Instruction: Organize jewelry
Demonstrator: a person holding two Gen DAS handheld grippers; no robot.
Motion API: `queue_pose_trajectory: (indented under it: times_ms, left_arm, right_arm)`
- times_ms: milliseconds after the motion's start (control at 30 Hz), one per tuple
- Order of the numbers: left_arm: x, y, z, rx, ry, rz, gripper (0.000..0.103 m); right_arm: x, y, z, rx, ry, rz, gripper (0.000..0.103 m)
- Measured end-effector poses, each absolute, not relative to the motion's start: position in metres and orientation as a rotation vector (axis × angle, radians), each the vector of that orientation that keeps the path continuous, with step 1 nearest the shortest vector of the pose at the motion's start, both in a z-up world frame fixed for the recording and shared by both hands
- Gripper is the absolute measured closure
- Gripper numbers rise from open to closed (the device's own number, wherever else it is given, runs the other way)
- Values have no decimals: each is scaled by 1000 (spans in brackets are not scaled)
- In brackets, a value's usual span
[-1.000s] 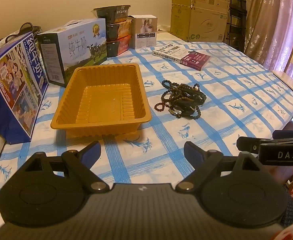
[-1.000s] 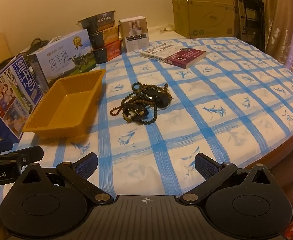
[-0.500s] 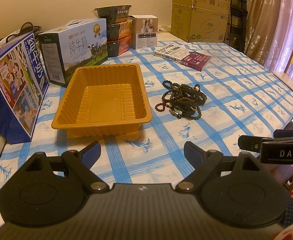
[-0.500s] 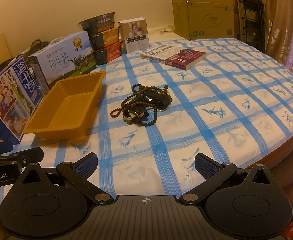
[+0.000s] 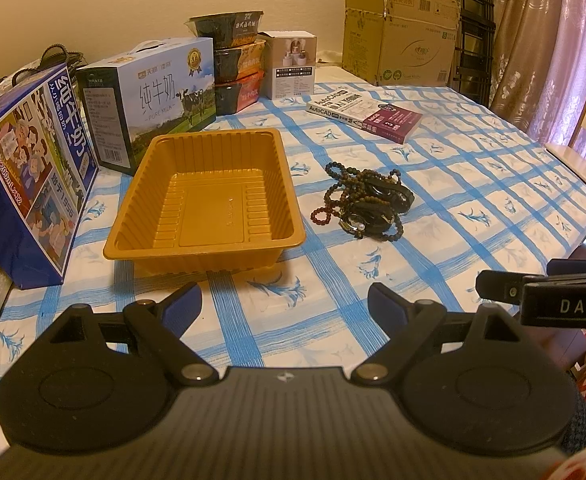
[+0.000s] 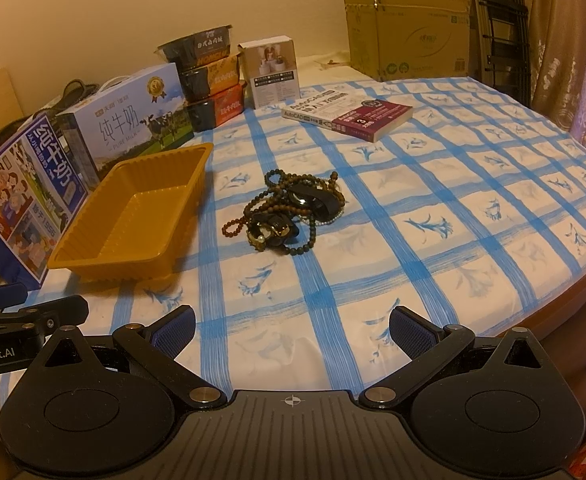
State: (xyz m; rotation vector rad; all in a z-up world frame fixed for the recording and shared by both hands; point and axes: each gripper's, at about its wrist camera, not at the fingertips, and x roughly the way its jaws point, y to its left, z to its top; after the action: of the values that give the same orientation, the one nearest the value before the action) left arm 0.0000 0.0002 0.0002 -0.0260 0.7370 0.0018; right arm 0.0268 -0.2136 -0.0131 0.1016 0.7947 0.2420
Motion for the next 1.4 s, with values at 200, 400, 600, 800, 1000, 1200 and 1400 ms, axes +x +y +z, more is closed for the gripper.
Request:
queue_pose_trajectory:
  times_ms: [200,400,600,800,1000,1200,1400]
  left_arm:
    - [0,0,0,-25,737,3,14]
    - [0,0,0,-26,737,2,14]
    - [0,0,0,-27,737,2,14]
    - [0,0,0,-27,737,2,14]
    - [0,0,0,-27,736,2,14]
    - [0,0,0,-29,737,2,14]
    - [0,0,0,-28,737,2,14]
  right_arm:
    - [27,-214,-19,102,793,243,0]
    - [27,-214,-12,102,793,242,0]
    - [27,-214,-12,102,792,243,0]
    - [27,-213,-12,102,792,242,0]
    - [27,-213,-13,102,792,242,0]
    - [28,-213,-12,102,792,242,0]
    - [28,-214,-13,102,793,242,0]
